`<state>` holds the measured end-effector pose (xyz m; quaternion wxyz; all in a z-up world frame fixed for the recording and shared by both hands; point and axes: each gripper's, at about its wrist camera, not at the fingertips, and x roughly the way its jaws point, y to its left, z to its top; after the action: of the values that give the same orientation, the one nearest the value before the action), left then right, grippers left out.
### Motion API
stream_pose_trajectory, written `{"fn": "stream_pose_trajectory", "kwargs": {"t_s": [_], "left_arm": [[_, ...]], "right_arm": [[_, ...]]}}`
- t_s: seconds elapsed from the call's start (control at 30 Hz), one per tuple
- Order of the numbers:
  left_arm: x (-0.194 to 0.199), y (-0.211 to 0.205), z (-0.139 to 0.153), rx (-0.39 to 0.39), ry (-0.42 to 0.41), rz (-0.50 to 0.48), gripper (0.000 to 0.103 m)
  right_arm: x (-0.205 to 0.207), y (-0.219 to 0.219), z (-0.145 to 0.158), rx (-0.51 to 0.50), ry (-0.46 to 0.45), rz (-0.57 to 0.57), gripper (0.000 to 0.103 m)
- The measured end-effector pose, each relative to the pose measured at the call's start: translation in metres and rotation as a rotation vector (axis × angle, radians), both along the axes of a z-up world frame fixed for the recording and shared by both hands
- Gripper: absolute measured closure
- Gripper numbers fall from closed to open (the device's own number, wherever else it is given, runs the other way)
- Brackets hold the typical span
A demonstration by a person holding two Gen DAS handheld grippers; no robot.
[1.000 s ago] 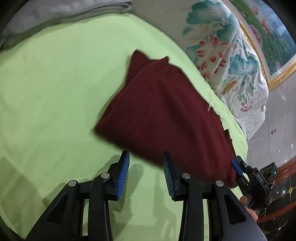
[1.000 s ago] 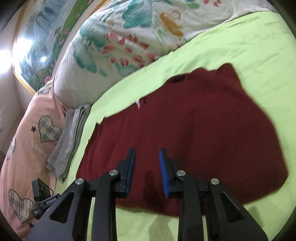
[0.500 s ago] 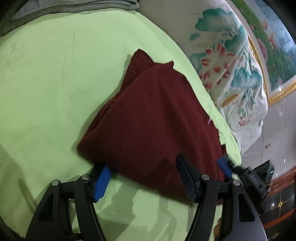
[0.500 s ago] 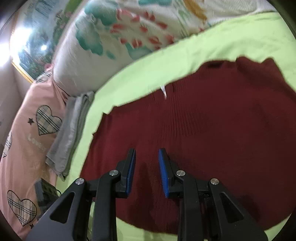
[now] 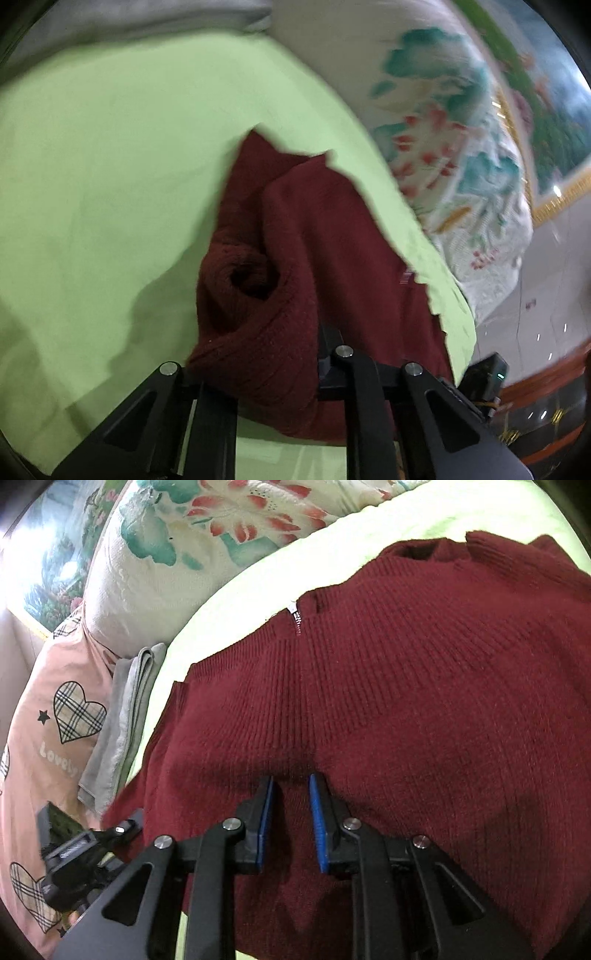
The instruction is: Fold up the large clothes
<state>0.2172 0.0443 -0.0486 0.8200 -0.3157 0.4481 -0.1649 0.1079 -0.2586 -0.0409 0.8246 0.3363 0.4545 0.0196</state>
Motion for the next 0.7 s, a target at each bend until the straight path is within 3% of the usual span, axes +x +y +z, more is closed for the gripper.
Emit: {"fn": "stream_pose_trajectory", "kwargs": {"t_s": [0.1, 0.17, 0.23, 0.3, 0.4, 0.47, 0.5, 0.53, 0.6, 0.7], "left_arm": [[-0.003, -0.033, 0.043, -0.025, -0.109, -0.095, 0.091], [-0.006, -0.060, 0.066, -0.019, -0.165, -0.166, 0.091], [-0.011, -0.096, 0.087, -0.026, -0.227, -0.263, 0.091], [-0.016, -0.133, 0.096, -0.041, -0.267, -0.360, 0.091], [-0.020, -0.195, 0.082, -0.021, -0.258, -0.490, 0.091], [-0.019, -0.229, 0.057, 0.024, -0.211, -0.539, 0.091], [-0.016, -0.246, 0.037, 0.062, -0.163, -0.555, 0.091], [-0.015, -0.254, 0.025, 0.078, -0.134, -0.560, 0.091], [-0.013, -0.261, 0.004, 0.082, -0.096, -0.564, 0.091], [-0.016, -0.260, 0.011, 0.095, -0.130, -0.570, 0.089]], "right_arm": [[0.001, -0.005, -0.004, 0.038, 0.002, -0.001, 0.084], [-0.001, -0.018, -0.003, 0.128, -0.007, -0.017, 0.086], [-0.017, -0.044, 0.003, 0.233, -0.033, -0.088, 0.086], [-0.036, -0.067, 0.016, 0.241, -0.089, -0.164, 0.083], [-0.069, -0.112, 0.027, 0.324, -0.166, -0.286, 0.081], [-0.084, -0.134, 0.028, 0.374, -0.189, -0.338, 0.068], [-0.088, -0.141, 0.027, 0.385, -0.192, -0.346, 0.053], [-0.092, -0.147, 0.025, 0.411, -0.197, -0.351, 0.049], [-0.094, -0.150, 0.024, 0.439, -0.202, -0.334, 0.049], [-0.086, -0.146, 0.026, 0.405, -0.173, -0.283, 0.046]]}}
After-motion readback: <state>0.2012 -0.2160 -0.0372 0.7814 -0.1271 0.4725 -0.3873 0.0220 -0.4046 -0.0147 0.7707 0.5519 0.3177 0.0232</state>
